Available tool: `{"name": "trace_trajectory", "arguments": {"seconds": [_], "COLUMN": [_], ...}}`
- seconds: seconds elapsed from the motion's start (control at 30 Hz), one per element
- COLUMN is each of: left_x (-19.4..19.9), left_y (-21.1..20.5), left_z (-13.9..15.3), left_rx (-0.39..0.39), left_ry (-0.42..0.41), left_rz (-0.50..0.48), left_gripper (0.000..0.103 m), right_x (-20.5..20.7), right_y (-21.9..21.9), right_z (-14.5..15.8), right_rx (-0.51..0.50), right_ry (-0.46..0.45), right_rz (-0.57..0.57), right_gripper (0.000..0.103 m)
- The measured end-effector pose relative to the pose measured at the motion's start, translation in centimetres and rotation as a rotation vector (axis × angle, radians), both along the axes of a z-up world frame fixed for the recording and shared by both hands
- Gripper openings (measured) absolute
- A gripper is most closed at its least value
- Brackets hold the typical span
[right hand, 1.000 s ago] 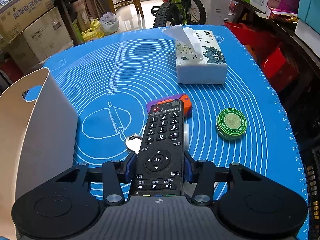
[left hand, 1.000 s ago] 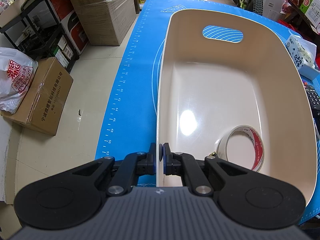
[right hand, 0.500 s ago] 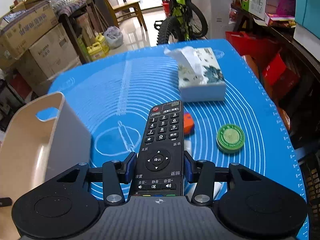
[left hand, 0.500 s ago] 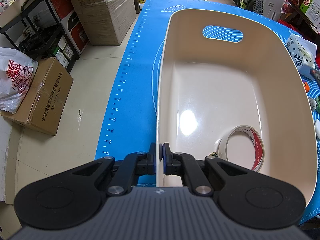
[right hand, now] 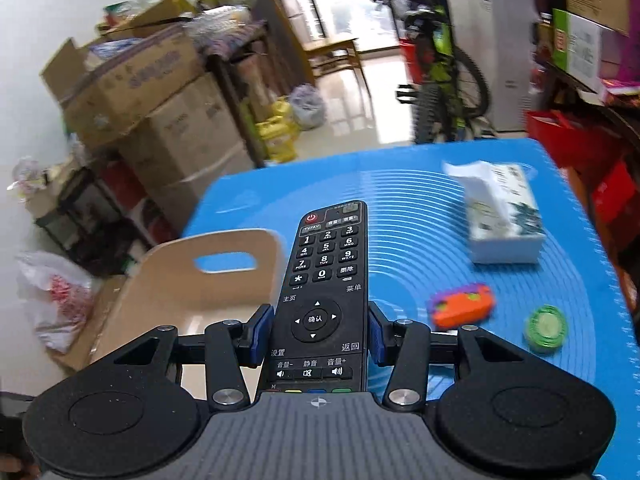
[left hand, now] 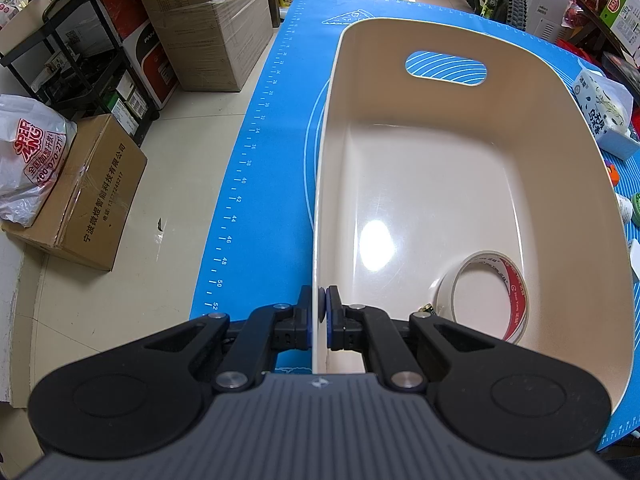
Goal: Organize rigid objects
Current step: 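Lift the remote with the right gripper and lower it into the basket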
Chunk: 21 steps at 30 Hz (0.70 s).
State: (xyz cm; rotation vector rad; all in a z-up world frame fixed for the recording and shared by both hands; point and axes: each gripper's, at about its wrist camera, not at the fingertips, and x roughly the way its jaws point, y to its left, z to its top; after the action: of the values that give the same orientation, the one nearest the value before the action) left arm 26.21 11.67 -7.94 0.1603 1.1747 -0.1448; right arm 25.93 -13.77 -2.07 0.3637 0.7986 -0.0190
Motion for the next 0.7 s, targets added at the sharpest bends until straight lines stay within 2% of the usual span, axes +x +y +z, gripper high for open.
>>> {"name": "trace_trajectory", "arguments": {"seconds": [0.33,0.7], "left_x": [0.1,0.1], "left_y": [0.0,0.0], "left_z": [0.1,0.1], "left_rx": [0.004,0.002], "left_ry": [0.001,0.001], "left_rz": [0.000,0.000], "left_gripper": [0.007,0.007], "right_x": [1.2,2.6], "right_y": [6.7,12.5], "right_z": [0.4,-3.4], "right_rx": [0.024,-0.019], "right_ry": [-0.017,0.110], "right_rz": [0.123,0.248], "right_gripper": [0.052,0.052]}}
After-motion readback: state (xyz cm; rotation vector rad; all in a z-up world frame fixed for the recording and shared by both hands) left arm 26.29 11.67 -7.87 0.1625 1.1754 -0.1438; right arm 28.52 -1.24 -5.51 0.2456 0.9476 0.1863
